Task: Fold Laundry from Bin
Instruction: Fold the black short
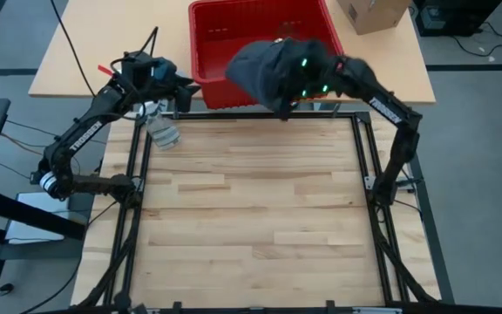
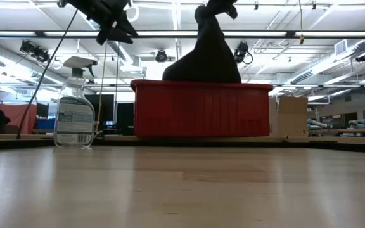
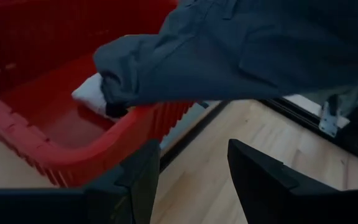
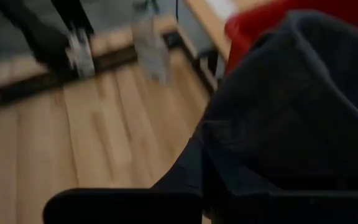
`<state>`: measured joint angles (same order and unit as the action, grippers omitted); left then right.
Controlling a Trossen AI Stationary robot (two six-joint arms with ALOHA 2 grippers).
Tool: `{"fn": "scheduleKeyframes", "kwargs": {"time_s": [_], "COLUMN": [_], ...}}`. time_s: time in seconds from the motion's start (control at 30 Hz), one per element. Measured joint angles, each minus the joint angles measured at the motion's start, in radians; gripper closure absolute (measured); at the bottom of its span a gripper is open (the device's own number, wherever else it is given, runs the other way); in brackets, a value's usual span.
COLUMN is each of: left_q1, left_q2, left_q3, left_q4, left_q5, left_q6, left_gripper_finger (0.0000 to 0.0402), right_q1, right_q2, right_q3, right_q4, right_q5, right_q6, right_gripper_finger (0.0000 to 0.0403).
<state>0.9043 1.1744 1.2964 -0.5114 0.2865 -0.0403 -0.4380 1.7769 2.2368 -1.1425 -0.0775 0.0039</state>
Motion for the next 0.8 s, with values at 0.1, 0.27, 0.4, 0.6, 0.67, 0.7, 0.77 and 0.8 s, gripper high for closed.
{"fn": "scheduleKeyframes", "kwargs": {"time_s": [0.1,0.27,0.4,0.6,0.67,0.7,0.77,0.8], "left_q1": [0.0,0.0,0.0,0.0,-0.001,-0.004,-0.012,-0.019], "left_q2": [-0.004,-0.004,-0.004,-0.004,-0.004,-0.004,-0.005,-0.007], "left_q3": [0.0,0.0,0.0,0.0,0.0,0.0,0.0,0.0], "left_q4": [-0.009,-0.051,-0.092,-0.224,-0.289,-0.323,-0.386,-0.412], "left_q5": [0.03,0.067,0.081,0.089,0.089,0.089,0.087,0.086], "left_q6": [0.042,0.103,0.112,0.09,0.083,0.084,0.091,0.093], "left_gripper_finger": [0.0207,0.0207,0.0207,0.0207,0.0207,0.0207,0.0207,0.0207], "right_q1": [0.094,0.239,0.337,0.45,0.477,0.489,0.509,0.517], "right_q2": [0.007,0.019,0.019,0.02,0.02,0.02,0.02,0.02], "right_q3": [-0.001,-0.053,-0.155,-0.386,-0.473,-0.51,-0.574,-0.597], "right_q4": [-0.123,-0.286,-0.316,-0.293,-0.301,-0.306,-0.305,-0.306], "right_q5": [0.116,0.195,0.203,0.224,0.225,0.217,0.211,0.212], "right_q6": [0.059,0.266,0.424,0.714,0.821,0.863,0.933,0.963], "right_gripper_finger": [0.0398,0.0398,0.0398,0.0382,0.0356,0.034,0.0307,0.0289]}}
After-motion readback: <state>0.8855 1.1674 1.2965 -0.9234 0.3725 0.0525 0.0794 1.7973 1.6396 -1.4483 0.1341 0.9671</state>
